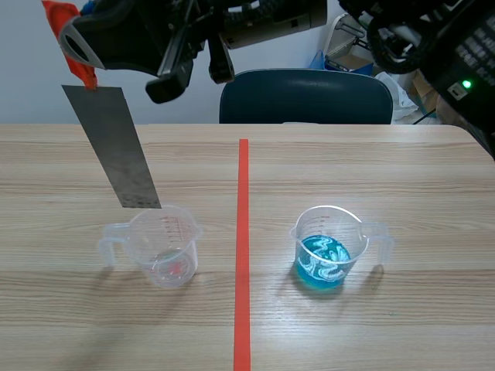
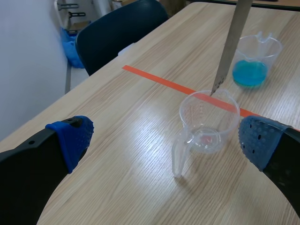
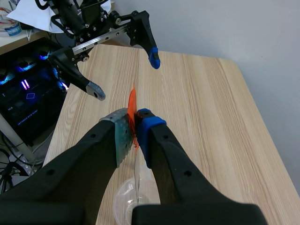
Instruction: Do the redox reaction experiment
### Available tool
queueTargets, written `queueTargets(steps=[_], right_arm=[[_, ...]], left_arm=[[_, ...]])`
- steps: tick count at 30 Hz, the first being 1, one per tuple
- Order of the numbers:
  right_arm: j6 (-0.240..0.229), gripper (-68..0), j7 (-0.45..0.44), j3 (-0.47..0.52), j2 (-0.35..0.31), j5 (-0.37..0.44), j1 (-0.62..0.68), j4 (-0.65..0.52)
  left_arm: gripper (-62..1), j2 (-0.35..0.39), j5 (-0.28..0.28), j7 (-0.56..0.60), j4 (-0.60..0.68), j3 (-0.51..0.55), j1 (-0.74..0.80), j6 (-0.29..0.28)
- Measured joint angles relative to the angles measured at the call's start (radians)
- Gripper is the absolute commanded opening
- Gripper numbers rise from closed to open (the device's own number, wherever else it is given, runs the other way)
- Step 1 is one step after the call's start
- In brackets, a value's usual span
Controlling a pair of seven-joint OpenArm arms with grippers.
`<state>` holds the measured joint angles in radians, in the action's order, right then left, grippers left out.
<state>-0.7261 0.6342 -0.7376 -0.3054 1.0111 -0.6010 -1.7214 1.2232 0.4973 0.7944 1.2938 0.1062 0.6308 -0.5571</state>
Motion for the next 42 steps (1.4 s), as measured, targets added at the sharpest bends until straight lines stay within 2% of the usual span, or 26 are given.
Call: queueTargets(steps=[2,37,42], right_arm=[[0.000,-66.7,0.000,0.000,0.000,0.000,0.000,0.000],[0.000,-66.7,0.000,0.000,0.000,0.000,0.000,0.001],[0.000,-66.7,-0.018,0.000,0.000,0.000,0.000,0.052]], left_arm=[[1.4,-0.002,-0.002,-0.001,0.000,0.000,0.000,-0.014],[1.4,-0.002,-0.003,0.002,0.000,0.000,0.000,-0.013],[1.4,-0.007,-0.003,0.002,0.000,0.000,0.000,-0.013]])
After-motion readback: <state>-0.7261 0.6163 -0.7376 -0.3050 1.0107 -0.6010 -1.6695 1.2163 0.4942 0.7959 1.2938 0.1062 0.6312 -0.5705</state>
